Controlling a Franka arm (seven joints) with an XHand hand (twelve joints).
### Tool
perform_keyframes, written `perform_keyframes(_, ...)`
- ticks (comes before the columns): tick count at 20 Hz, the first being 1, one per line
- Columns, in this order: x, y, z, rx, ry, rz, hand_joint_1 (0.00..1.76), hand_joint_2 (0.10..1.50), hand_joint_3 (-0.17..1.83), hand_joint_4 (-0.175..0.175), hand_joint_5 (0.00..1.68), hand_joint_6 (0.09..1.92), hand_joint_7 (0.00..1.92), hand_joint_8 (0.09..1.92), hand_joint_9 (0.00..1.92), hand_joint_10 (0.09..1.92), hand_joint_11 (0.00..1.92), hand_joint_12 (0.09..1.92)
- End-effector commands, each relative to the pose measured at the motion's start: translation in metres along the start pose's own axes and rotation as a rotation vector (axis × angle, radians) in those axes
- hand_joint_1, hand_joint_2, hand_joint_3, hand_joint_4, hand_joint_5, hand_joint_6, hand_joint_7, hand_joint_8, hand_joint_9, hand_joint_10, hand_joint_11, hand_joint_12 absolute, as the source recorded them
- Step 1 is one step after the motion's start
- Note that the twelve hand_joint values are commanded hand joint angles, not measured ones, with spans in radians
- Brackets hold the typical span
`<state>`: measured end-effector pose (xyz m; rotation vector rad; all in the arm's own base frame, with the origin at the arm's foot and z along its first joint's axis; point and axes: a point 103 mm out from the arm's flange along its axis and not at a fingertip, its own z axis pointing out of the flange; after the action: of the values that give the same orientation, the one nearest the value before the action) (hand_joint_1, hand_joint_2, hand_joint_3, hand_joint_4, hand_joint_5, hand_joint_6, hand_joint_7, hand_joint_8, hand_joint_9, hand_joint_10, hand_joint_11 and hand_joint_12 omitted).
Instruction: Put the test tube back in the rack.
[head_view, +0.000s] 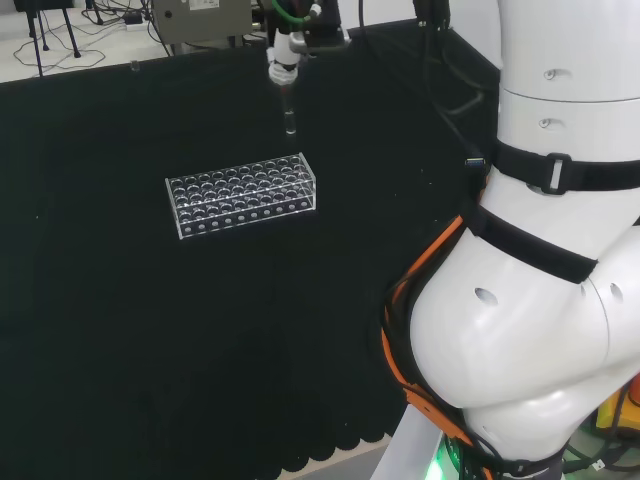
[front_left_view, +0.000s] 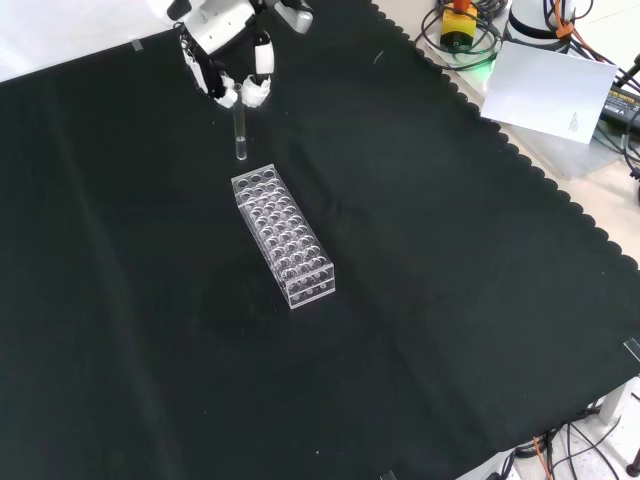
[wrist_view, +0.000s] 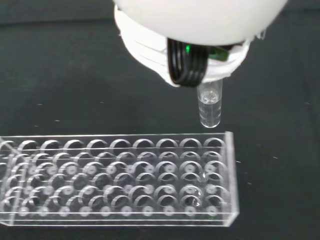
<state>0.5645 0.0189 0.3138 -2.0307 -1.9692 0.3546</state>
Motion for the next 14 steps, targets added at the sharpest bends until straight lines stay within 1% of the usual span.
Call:
perform_keyframes(1,-0.011,-0.004,0.005,0.015,0.034,0.021,1.44,0.54,0.76,-0.175,1.36,0.51,1.42,0.68,1.47,0.20,1.18,1.07)
perform_keyframes(7,-0.001,-0.003,0.016,0.043,0.083,0.004,1.44,0.54,0.76,-0.175,1.36,0.51,1.42,0.68,1.47,0.20,1.18,1.07)
perform_keyframes(14,0.004,-0.001,0.024,0.066,0.079,-0.002,1.44,0.54,0.76,-0.175,1.36,0.51,1.42,0.68,1.47,0.20,1.18,1.07)
